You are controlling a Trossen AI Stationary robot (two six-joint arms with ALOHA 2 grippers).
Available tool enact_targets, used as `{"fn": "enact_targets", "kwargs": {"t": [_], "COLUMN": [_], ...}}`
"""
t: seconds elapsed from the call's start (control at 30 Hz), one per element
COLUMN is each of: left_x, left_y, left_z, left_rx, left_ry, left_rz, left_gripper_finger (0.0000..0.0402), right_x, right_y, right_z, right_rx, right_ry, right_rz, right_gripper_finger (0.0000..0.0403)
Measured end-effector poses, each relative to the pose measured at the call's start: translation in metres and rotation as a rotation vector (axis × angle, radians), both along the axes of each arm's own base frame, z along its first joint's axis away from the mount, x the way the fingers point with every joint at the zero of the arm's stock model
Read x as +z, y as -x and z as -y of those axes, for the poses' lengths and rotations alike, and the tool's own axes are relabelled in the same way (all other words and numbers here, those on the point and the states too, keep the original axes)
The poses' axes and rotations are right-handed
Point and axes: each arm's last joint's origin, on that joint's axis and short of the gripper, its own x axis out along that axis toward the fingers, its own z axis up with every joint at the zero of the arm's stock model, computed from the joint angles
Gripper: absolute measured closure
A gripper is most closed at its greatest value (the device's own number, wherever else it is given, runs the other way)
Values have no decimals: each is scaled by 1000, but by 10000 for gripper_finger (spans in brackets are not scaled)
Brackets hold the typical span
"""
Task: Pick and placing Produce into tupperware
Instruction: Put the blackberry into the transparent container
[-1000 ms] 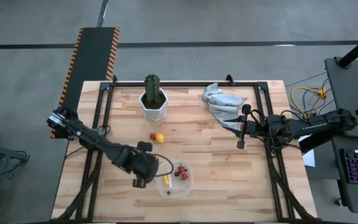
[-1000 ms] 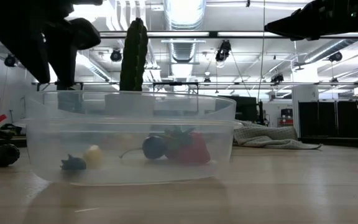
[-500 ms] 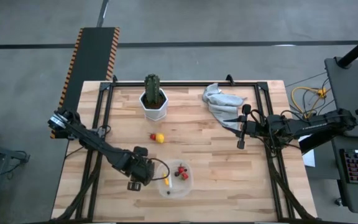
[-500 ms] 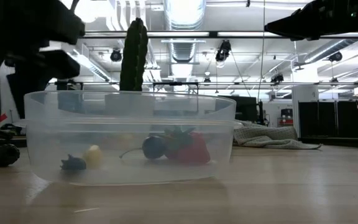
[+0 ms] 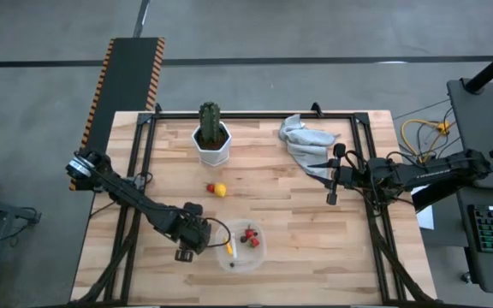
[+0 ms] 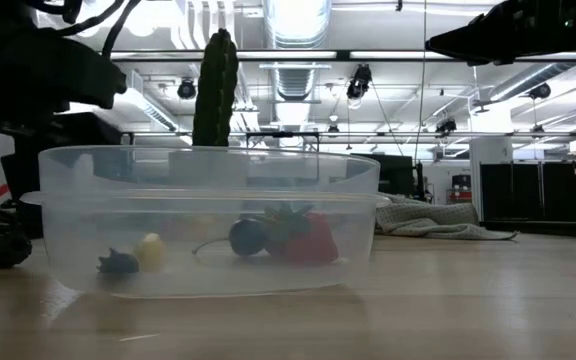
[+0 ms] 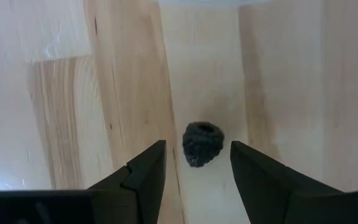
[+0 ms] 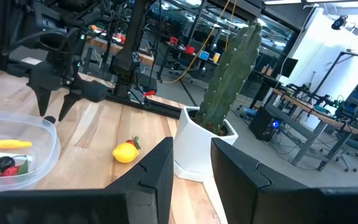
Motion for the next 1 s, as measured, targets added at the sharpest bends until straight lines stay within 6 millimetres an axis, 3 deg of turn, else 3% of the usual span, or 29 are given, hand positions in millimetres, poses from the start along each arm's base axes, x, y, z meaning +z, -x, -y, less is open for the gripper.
{"fn": "enact_targets", "kwargs": {"t": [1.0], "left_x": [-19], "left_y": [-4], "left_z": [3], "left_rx": [-5], "left_ry": [6], "left_rz": [-19], "left_gripper_finger": [237], "right_x": [0], "right_y": [0], "right_z": [0], "right_rx": [0], "right_ry": [0], "right_rz": [0], "right_gripper_finger": [303]}}
